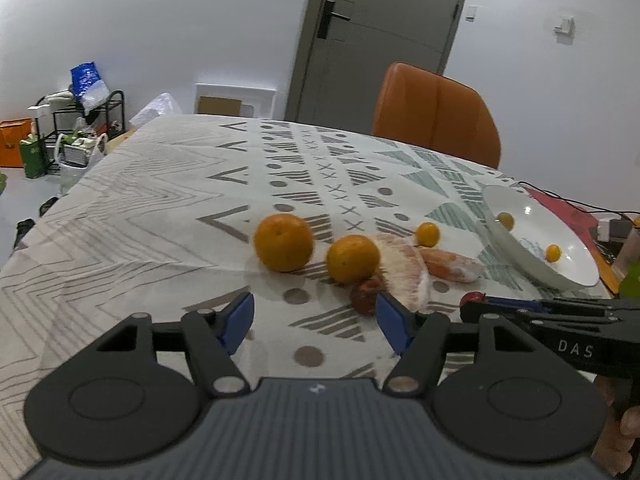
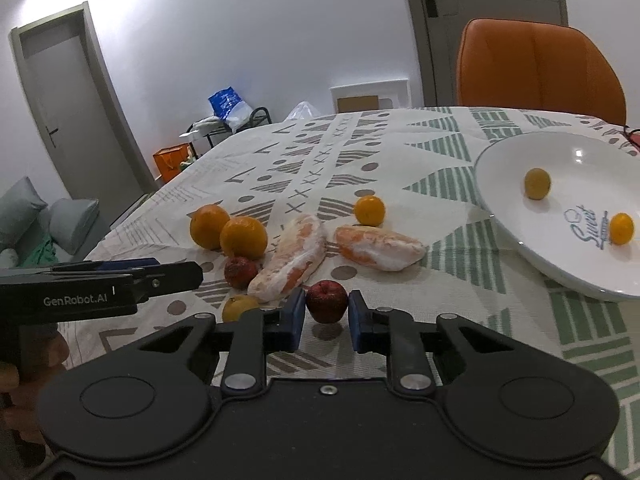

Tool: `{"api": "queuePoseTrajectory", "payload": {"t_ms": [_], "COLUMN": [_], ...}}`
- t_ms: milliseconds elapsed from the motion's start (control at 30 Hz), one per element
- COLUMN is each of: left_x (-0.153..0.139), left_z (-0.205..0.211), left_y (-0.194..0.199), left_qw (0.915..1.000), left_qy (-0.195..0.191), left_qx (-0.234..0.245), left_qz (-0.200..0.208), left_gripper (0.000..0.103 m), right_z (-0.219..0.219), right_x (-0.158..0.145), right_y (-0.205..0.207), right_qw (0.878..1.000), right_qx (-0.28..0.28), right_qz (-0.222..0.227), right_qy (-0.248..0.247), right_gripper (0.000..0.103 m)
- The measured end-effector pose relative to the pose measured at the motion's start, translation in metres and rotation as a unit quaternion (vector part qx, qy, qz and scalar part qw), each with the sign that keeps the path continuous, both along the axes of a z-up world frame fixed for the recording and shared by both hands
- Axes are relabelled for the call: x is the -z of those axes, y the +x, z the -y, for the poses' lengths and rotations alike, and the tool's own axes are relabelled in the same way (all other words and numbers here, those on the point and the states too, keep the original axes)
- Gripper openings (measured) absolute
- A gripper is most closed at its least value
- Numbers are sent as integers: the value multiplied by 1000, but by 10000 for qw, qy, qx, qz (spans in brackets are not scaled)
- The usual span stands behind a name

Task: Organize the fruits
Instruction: 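Grasp a red plum with the right tool while the left tool grasps a yellow apricot, then carry both fruits into the white bowl while opening both tools to release them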

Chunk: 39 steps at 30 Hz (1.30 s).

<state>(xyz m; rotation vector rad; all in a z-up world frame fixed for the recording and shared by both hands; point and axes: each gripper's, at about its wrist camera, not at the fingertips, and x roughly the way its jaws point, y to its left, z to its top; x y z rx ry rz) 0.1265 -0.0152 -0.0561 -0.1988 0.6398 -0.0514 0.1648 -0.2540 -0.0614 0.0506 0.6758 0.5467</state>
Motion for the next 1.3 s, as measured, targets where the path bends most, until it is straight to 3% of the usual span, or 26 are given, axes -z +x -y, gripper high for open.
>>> {"api": "queuePoseTrajectory", "payload": {"t_ms": [533, 600, 700, 733, 833, 1300], "left_x": [2, 6, 11, 11, 6, -18], "left_z": [42, 47, 55, 57, 59, 92], "left_y": [0, 3, 7, 8, 12, 24], "left_qw": [9986, 9983, 9977, 9975, 9973, 9952], "left_qy": [57, 48, 93, 157, 13, 180], "left_qx": [523, 567, 630, 637, 666, 967], "left_qz": [-51, -124, -234, -254, -308, 5], "left_gripper": [66, 61, 40, 25, 25, 25], "right_z": [40, 45, 55, 59, 69, 112], "right_x": [-3, -5, -10, -12, -18, -24], "right_y": [-12, -14, -16, -18, -19, -14], "right_qw": [9992, 9990, 9984, 9982, 9972, 9907], "right_qx": [364, 399, 429, 454, 589, 1171], "right_qz": [49, 81, 73, 98, 199, 416], "right_qy": [142, 168, 354, 383, 411, 559], "right_gripper": [21, 21, 22, 22, 21, 22]}}
